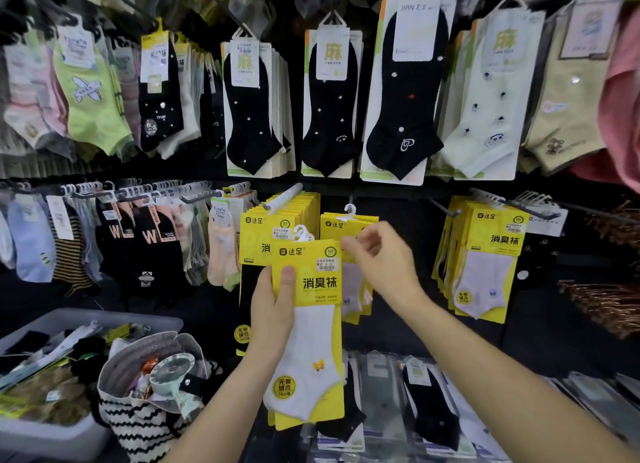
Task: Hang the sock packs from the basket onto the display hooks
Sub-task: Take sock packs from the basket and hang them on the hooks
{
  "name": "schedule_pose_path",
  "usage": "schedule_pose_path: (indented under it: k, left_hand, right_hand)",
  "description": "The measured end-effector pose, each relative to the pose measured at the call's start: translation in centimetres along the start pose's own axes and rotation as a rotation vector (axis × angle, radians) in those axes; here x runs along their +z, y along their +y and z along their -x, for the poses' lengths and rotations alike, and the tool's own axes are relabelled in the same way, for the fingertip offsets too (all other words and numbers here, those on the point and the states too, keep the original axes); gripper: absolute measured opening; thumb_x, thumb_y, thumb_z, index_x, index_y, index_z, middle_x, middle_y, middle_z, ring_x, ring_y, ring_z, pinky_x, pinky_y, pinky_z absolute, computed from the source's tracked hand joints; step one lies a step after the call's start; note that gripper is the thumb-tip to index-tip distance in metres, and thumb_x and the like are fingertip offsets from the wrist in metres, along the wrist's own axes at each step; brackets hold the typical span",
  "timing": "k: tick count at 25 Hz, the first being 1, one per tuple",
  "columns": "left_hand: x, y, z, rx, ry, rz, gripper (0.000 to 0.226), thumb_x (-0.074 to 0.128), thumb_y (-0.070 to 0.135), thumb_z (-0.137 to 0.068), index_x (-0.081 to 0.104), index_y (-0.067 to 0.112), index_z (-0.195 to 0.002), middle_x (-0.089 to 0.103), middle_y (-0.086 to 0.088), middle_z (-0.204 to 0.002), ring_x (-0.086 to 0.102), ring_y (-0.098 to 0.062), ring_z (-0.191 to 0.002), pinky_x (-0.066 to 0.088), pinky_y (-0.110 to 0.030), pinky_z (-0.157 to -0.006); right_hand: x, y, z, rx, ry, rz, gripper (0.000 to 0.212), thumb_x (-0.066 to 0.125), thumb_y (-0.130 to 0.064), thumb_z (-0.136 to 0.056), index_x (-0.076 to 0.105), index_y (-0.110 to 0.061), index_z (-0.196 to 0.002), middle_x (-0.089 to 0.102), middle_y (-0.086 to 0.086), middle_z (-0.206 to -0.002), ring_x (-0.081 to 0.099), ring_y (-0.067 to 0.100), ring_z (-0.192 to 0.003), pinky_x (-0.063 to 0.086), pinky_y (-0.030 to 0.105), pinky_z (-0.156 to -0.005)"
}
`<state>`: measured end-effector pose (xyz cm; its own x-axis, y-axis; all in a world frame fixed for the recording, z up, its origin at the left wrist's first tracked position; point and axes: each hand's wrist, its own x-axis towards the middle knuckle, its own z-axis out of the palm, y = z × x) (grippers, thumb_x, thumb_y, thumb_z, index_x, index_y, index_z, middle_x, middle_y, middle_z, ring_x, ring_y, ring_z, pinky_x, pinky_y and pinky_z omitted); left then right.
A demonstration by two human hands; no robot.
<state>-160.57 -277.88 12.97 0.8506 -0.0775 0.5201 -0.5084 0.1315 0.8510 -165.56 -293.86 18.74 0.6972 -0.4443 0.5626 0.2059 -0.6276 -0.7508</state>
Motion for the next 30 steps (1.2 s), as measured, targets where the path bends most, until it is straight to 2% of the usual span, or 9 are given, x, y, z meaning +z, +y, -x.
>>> schedule_pose_path:
  k: [4,8,12,14,19,21,24,27,30]
  left_hand:
    - [2.1,0.4,-0.1,-0.008,-0.053,0.053,0.015,0.049,0.032,-0.092,0.054,0.026,-0.105,0.063,0.014,-0.100,0.060,0.012,-0.084,0.047,-0.007,-0.066]
    - [2.7,0.1,-0.2,-0.063,-0.074,0.078,0.005,0.048,0.030,-0.094,0.052,0.031,-0.097,0.061,0.011,-0.101,0.060,-0.004,-0.095,0.051,-0.023,-0.077]
    - [2.2,-0.1,-0.6,-0.004,-0.012,-0.007,0.009,0.047,0.026,-0.096,0.054,0.022,-0.091,0.060,0.008,-0.087,0.056,0.008,-0.074,0.044,-0.007,-0.062]
    - [1.5,-0.3,-1.0,0.031,0.029,-0.050,0.012,0.048,0.024,-0.096,0.054,0.015,-0.093,0.058,0.008,-0.084,0.054,0.012,-0.067,0.043,-0.007,-0.058]
    - [-1.1,-0.9,-1.5,0.044,0.095,-0.099,0.019,0.047,0.026,-0.095,0.056,0.009,-0.099,0.061,0.010,-0.086,0.060,-0.007,-0.078,0.044,-0.006,-0.057]
    - [-2.0,-0.6,-1.2,0.043,0.095,-0.095,0.010,0.047,0.026,-0.095,0.058,0.025,-0.095,0.062,0.013,-0.084,0.062,-0.013,-0.080,0.043,-0.004,-0.056]
    - [-3.0,0.2,-0.8,0.108,0.054,-0.093,0.036,0.046,0.022,-0.097,0.055,0.056,-0.098,0.065,0.020,-0.093,0.063,0.004,-0.087,0.045,-0.003,-0.064]
    - [-2.9,0.0,-1.1,0.074,0.057,-0.108,0.014,0.046,0.022,-0.097,0.058,0.025,-0.104,0.065,0.019,-0.090,0.063,-0.001,-0.083,0.044,-0.004,-0.061]
    - [-1.6,0.3,-1.3,0.054,0.051,-0.111,0.018,0.047,0.023,-0.096,0.054,0.007,-0.094,0.060,0.008,-0.080,0.056,-0.006,-0.070,0.042,-0.007,-0.054]
  right_hand:
    - [0.4,0.1,1.4,0.086,-0.046,-0.092,0.027,0.072,-0.044,-0.074,0.051,-0.031,-0.084,0.066,-0.008,-0.080,0.060,0.003,-0.070,0.045,0.013,-0.058]
    - [-1.1,0.9,1.0,0.132,-0.034,-0.244,0.018,0.070,-0.023,-0.082,0.052,-0.023,-0.084,0.071,-0.006,-0.072,0.068,0.004,-0.071,0.053,0.019,-0.058]
    - [-1.8,1.3,0.2,0.166,0.037,-0.346,0.013,0.065,-0.018,-0.087,0.053,-0.024,-0.084,0.070,-0.009,-0.066,0.067,-0.001,-0.066,0.052,0.018,-0.054]
    - [-2.0,1.3,-0.5,0.173,0.076,-0.372,0.013,0.063,-0.018,-0.088,0.053,-0.026,-0.085,0.070,-0.010,-0.066,0.067,-0.001,-0.065,0.051,0.018,-0.053]
    - [-1.2,0.9,-2.3,0.182,0.098,-0.322,0.013,0.063,-0.020,-0.088,0.052,-0.028,-0.086,0.072,-0.003,-0.077,0.069,0.009,-0.072,0.056,0.029,-0.063]
    - [-0.5,1.1,-2.7,0.182,0.090,-0.264,0.016,0.063,-0.021,-0.088,0.050,-0.029,-0.083,0.071,-0.002,-0.081,0.069,0.012,-0.075,0.057,0.032,-0.066]
    - [0.6,1.7,-3.0,0.188,0.091,-0.180,0.018,0.062,-0.022,-0.088,0.047,-0.030,-0.082,0.070,0.000,-0.084,0.068,0.014,-0.076,0.054,0.029,-0.062]
    - [1.3,2.1,-3.5,0.238,0.109,-0.183,0.013,0.061,-0.023,-0.088,0.049,-0.026,-0.088,0.068,0.000,-0.085,0.067,0.016,-0.081,0.053,0.028,-0.063]
    - [1.1,2.3,-3.5,0.268,0.159,-0.141,0.020,0.065,-0.027,-0.084,0.053,-0.021,-0.099,0.062,0.000,-0.097,0.062,0.017,-0.091,0.052,0.032,-0.074]
